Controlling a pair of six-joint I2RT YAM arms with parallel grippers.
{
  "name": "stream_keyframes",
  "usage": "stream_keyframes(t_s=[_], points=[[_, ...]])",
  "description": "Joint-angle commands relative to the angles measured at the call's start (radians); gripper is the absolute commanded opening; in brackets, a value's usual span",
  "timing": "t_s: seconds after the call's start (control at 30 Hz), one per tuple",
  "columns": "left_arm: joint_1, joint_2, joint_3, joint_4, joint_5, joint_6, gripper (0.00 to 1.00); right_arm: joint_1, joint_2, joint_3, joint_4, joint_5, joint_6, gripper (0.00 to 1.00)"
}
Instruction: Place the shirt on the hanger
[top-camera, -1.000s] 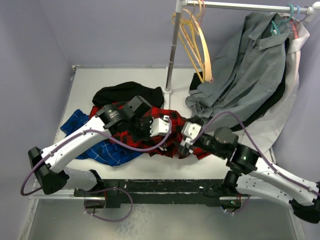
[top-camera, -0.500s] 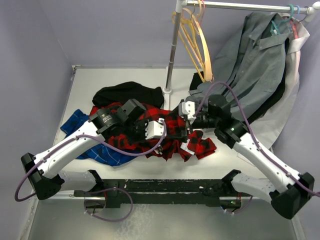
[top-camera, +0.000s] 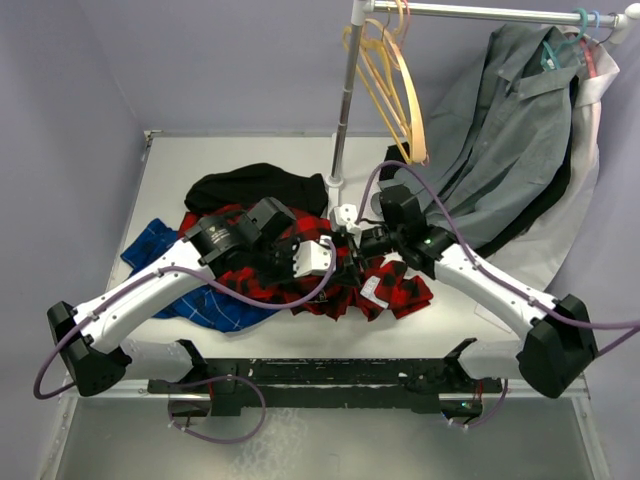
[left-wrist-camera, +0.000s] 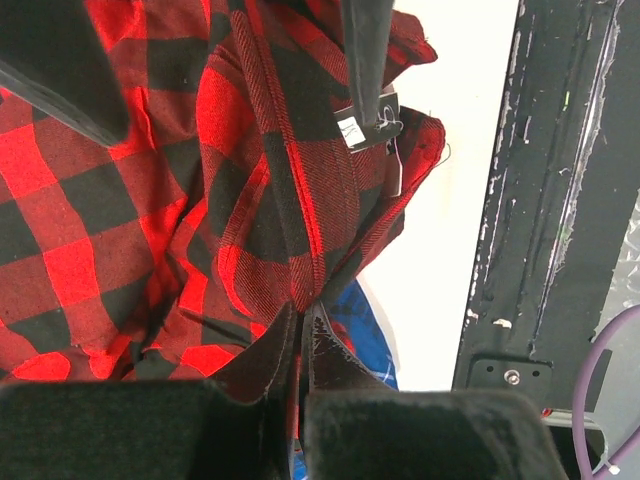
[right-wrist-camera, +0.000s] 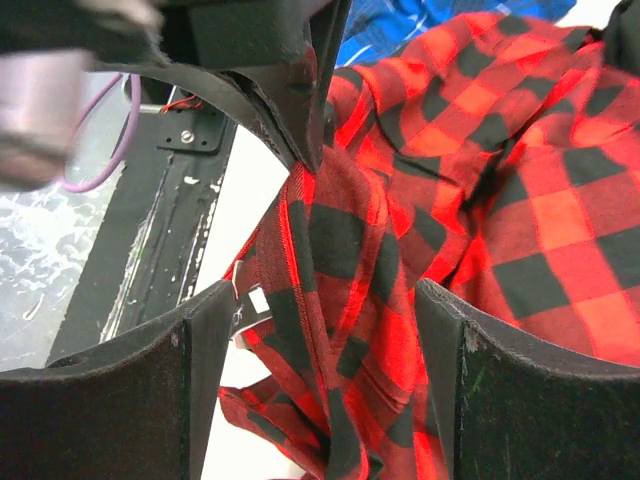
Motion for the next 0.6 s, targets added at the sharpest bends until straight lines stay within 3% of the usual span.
stream_keyframes(t_s=[0.0,0.13,0.2,0.27,0.3,0.4,0.43,0.5,0.53,0.57], points=[[0.004,0.009,0.044,0.034,-0.009,-0.003,0.00,0.044,0.063,0.001,0.028,-0.024,0.027,0.74],[0.004,0.017,0.057,0.035,-0.006,-0.003,0.00,0.062,0.093,-0.035,0.091,0.004,0.034,0.67],[0.004,0.018,0.061,0.036,-0.008,-0.005,0.00,0.061,0.088,-0.046,0.131,0.016,0.047,0.52],[0.004,0.017,0.058,0.042,-0.016,-0.008,0.00,0.062,0.073,-0.048,0.153,0.023,0.054,0.23],[0.004,0.017,0.053,0.046,-0.020,-0.013,0.00,0.061,0.061,-0.046,0.149,0.024,0.053,0.04],[0.004,0.014,0.035,0.053,-0.050,-0.026,0.04,0.062,-0.002,-0.066,0.136,0.077,0.055,0.00],[0.004,0.009,0.027,0.050,-0.068,-0.024,0.18,0.061,-0.028,-0.079,0.137,0.112,0.056,0.00],[0.008,-0.025,-0.007,0.056,-0.117,-0.010,0.65,0.059,-0.081,-0.109,0.148,0.235,0.061,0.00],[0.012,-0.053,-0.028,0.068,-0.142,-0.003,0.80,0.056,-0.108,-0.121,0.154,0.278,0.064,0.00],[0.016,-0.087,-0.048,0.081,-0.165,0.003,0.88,0.054,-0.133,-0.131,0.164,0.329,0.070,0.00]])
